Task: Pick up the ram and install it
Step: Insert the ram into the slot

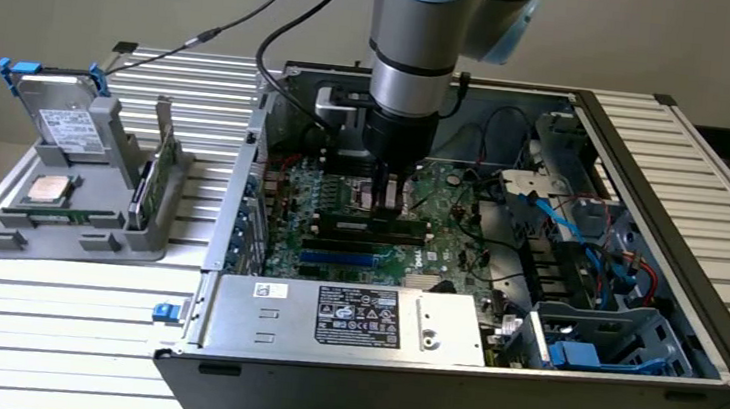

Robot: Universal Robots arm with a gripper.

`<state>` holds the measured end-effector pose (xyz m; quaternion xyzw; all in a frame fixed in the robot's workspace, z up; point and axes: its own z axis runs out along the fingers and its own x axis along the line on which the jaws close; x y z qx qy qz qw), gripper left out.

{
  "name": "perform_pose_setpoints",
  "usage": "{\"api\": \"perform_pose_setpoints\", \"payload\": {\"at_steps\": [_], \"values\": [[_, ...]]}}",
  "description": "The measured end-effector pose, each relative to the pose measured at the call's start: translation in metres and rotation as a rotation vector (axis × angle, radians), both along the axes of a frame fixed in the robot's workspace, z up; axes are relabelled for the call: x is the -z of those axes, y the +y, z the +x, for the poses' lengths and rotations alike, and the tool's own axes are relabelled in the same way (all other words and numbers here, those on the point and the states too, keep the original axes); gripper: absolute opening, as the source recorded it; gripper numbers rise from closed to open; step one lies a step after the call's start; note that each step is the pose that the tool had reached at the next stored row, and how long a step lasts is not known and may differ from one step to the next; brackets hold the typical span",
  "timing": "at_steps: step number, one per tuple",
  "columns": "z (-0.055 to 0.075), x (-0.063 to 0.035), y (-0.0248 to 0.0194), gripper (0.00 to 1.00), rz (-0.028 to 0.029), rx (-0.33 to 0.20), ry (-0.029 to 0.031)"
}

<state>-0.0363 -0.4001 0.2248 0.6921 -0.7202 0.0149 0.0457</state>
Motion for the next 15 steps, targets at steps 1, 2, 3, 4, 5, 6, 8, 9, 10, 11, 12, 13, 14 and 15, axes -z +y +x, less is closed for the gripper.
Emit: {"api": "perform_pose_setpoints", "payload": {"at_steps": [1, 2, 3, 4, 5, 6, 8, 9, 10, 11, 12, 13, 14, 15], "values": [[0.0000, 0.0001, 0.0002, 0.14, 0.0002, 0.000, -0.0001], [0.0000, 0.0001, 0.0004, 0.14, 0.0002, 0.000, -0.0001], [0.0000, 0.0000, 0.0007, 0.14, -0.0001, 0.000, -0.0001], [0.0000, 0.0000, 0.0009, 0.14, -0.0004, 0.000, -0.0001], [0.0000, 0.0000, 0.0012, 0.14, -0.0008, 0.000, 0.0000], [0.0000, 0.0001, 0.0013, 0.14, -0.0009, 0.000, -0.0001], [0.0000, 0.0004, 0.0018, 0.14, -0.0009, 0.000, -0.0001], [0.0000, 0.0005, 0.0020, 0.14, -0.0009, 0.000, -0.0001], [0.0000, 0.0007, 0.0021, 0.14, -0.0010, 0.000, 0.0000], [0.0000, 0.0009, 0.0022, 0.14, -0.0011, 0.000, 0.0001], [0.0000, 0.0011, 0.0022, 0.14, -0.0012, 0.000, 0.0001], [0.0000, 0.0013, 0.0022, 0.14, -0.0012, 0.000, 0.0001], [0.0000, 0.0015, 0.0022, 0.14, -0.0011, 0.000, 0.0000], [0.0000, 0.0018, 0.0023, 0.14, -0.0010, 0.000, 0.0000]]}}
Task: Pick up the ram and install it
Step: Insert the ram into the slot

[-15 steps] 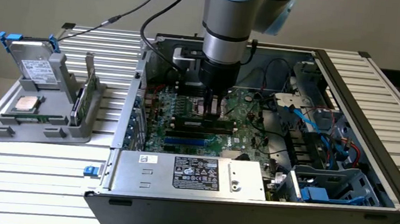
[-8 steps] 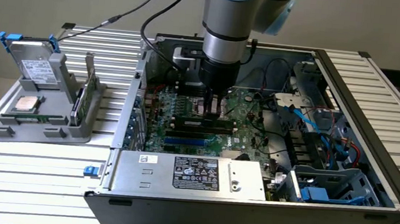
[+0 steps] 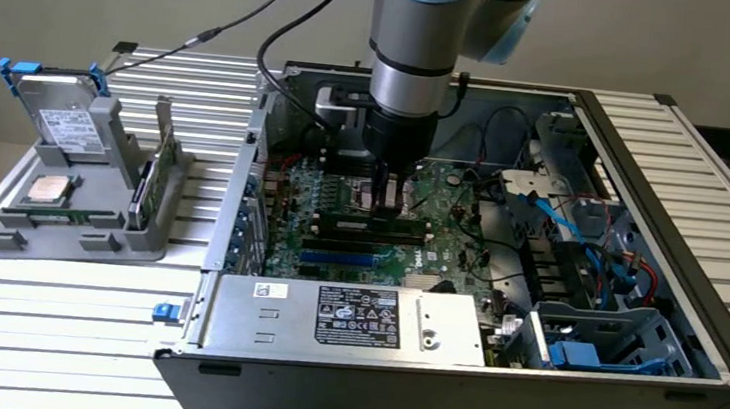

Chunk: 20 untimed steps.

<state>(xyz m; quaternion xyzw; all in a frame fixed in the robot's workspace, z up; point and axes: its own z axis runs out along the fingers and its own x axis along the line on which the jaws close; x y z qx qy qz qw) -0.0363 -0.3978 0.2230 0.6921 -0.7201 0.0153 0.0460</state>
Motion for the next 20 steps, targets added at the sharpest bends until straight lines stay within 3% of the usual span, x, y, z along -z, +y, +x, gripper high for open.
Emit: {"api": "perform_pose_setpoints", "payload": {"at_steps": [20], "values": [[0.0000, 0.0051, 0.0016, 0.14, -0.0005, 0.000, 0.0003]]}}
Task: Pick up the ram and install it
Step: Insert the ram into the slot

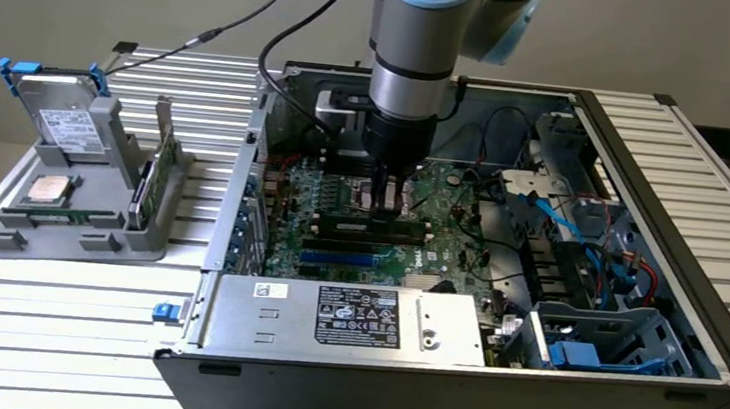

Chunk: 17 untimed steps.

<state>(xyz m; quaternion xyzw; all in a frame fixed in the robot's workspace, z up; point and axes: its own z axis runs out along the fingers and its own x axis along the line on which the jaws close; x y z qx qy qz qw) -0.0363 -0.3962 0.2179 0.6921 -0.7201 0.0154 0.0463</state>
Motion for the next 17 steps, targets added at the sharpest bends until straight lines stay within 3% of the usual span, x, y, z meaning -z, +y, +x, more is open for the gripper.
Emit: {"api": "perform_pose_setpoints", "payload": {"at_steps": [6, 8, 13, 14, 17], "values": [[0.000, 0.0003, 0.0001, 0.15, 0.0003, 0.000, 0.0000], [0.000, 0.0003, 0.0001, 0.28, 0.0002, 0.000, 0.0000], [0.000, -0.0011, 0.0000, 0.40, 0.0000, 0.000, 0.0000], [0.000, -0.0033, 0.0000, 0.46, 0.0002, 0.000, 0.0000], [0.000, -0.0119, 0.0000, 0.46, 0.0000, 0.000, 0.0001]]}}
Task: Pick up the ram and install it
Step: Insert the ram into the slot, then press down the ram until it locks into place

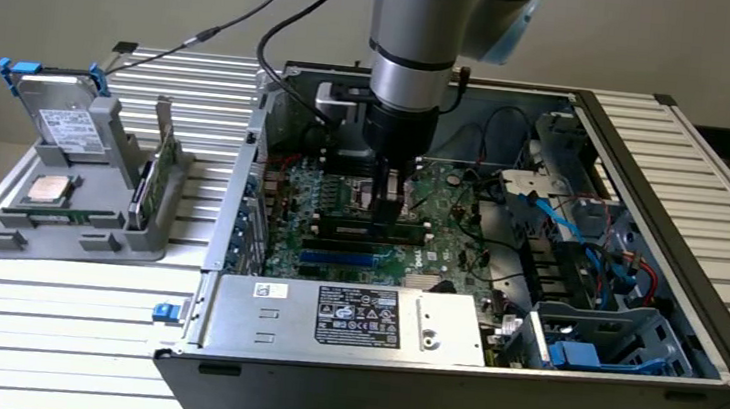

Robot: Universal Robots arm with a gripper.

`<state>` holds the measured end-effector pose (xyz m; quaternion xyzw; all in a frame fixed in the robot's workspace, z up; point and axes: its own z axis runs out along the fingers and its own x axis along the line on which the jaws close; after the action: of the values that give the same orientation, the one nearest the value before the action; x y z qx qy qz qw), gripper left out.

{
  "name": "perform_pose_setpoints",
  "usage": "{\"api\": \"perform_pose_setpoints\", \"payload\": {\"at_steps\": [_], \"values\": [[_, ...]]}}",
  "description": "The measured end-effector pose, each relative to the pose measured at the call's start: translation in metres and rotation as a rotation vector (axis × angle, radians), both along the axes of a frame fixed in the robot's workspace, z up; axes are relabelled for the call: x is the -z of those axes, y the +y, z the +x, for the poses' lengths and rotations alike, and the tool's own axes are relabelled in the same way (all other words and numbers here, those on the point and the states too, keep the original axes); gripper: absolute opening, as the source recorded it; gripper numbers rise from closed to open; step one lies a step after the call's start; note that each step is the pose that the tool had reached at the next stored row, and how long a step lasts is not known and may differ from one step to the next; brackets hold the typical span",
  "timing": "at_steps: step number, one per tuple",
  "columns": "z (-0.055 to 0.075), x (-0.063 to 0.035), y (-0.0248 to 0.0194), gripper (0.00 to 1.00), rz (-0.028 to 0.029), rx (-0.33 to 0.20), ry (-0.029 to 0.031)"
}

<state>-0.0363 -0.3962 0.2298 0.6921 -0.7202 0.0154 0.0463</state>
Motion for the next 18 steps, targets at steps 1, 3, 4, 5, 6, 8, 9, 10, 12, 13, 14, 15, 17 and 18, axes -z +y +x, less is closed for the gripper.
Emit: {"api": "perform_pose_setpoints", "payload": {"at_steps": [1, 3, 4, 5, 6, 8, 9, 10, 12, 13, 14, 15, 17, 18], "values": [[0.000, -0.0024, 0.0000, 0.46, 0.0000, 0.000, 0.0001], [0.000, -0.0075, 0.0000, 0.46, 0.0000, 0.000, 0.0003], [0.000, -0.0101, 0.0000, 0.46, 0.0001, 0.000, 0.0005], [0.000, -0.0118, 0.0000, 0.46, -0.0002, 0.000, 0.0007], [0.000, -0.0120, 0.0000, 0.46, 0.0002, 0.000, 0.0006], [0.000, -0.0120, 0.0000, 0.44, 0.0003, 0.000, 0.0005], [0.000, -0.0120, 0.0000, 0.37, 0.0003, 0.000, 0.0005], [0.000, -0.0120, 0.0000, 0.31, 0.0003, 0.000, 0.0005], [0.000, -0.0121, 0.0000, 0.25, 0.0001, 0.000, 0.0006], [0.000, -0.0121, 0.0000, 0.19, 0.0001, 0.000, 0.0006], [0.000, -0.0121, 0.0000, 0.19, 0.0001, 0.000, 0.0006], [0.000, -0.0121, 0.0000, 0.13, 0.0001, 0.000, 0.0006], [0.000, -0.0121, 0.0000, 0.10, 0.0000, 0.000, 0.0006], [0.001, -0.0124, -0.0001, 0.10, 0.0001, 0.000, 0.0008]]}}
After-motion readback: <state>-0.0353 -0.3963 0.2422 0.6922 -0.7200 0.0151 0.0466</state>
